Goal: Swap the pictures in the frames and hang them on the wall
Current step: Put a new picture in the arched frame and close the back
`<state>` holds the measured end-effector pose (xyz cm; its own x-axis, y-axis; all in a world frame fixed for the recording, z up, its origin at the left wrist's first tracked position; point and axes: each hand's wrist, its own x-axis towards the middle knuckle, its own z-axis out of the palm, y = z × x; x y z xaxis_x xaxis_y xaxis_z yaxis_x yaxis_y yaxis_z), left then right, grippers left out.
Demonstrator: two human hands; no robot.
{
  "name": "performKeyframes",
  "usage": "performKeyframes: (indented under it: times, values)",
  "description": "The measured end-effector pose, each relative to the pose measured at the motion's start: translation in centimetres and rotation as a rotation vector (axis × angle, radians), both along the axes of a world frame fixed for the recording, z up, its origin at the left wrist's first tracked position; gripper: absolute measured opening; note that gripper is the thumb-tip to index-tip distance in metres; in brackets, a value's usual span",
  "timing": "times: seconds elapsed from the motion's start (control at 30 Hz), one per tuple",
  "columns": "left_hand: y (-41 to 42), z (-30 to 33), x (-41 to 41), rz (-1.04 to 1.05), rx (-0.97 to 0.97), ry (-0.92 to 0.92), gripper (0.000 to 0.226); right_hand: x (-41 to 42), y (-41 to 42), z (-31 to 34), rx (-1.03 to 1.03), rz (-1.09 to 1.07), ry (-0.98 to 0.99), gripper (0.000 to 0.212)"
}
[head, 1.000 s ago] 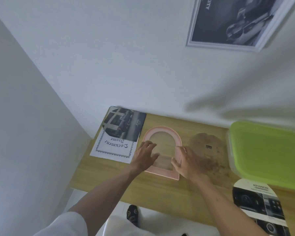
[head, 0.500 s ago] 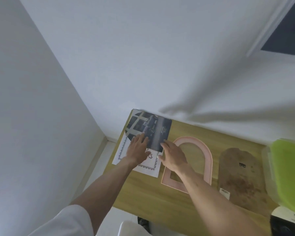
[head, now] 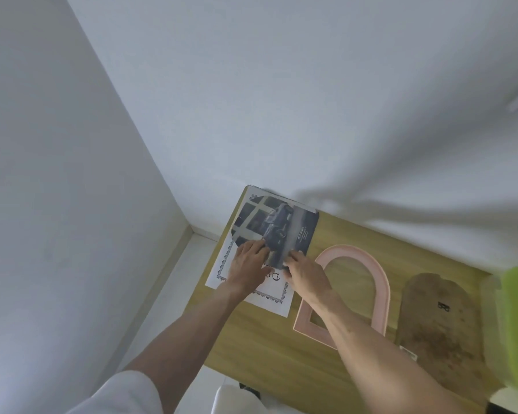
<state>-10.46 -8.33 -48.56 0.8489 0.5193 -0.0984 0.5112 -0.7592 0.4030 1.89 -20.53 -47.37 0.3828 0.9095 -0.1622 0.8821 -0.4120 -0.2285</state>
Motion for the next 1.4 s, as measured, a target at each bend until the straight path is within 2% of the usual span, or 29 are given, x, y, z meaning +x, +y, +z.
performKeyframes:
  times: [0.07,0.23,0.33,0.43,0.53,0.63,0.8,0.93,1.03,1.27,1.4]
  values:
    - [0.1,0.0,-0.3,-0.038,0.040,-0.022,0.047,-0.4,-0.4,0.3,0.071,-0.018,0.004,0.004]
    - [1.1,0.3,-0.8,-0.125,0.200,-0.163,0.026,0.1,-1.7,1.3,0.165,-0.079,0.019,0.020]
    - [1.3,1.5,-0.7,-0.184,0.239,-0.268,0.021,0.5,-2.3,2.3,0.247,-0.056,-0.039,0.015]
    - [0.9,3.3,0.1,-0.242,0.283,-0.383,0.018,0.5,-2.3,3.6,0.356,0.004,-0.107,0.033]
    - [0.4,5.9,1.2,-0.221,0.262,-0.499,0.014,0.5,-2.0,6.1,0.496,-0.055,-0.060,0.034]
    - [0.2,8.4,1.6,-0.094,0.164,-0.557,0.020,0.8,-2.0,8.7,0.609,-0.157,0.044,0.031]
    - [0.9,12.4,2.2,0.086,-0.009,-0.584,0.029,2.4,-4.2,11.3,0.675,-0.303,0.165,0.031]
    - [0.4,15.8,3.2,0.235,-0.439,-0.550,0.037,3.7,-7.0,13.2,0.744,-0.496,0.438,0.034]
    - [-0.9,16.9,3.8,0.238,-0.551,-0.505,0.037,4.4,-9.2,13.4,0.768,-0.631,0.591,0.030]
    - [-4.6,15.6,5.0,0.288,-0.878,-0.557,0.034,4.4,-13.2,12.9,0.838,-0.925,0.802,0.033]
    - [-6.3,13.7,5.5,0.254,-0.866,-0.454,0.038,4.2,-14.7,11.4,0.830,-1.056,0.797,0.035]
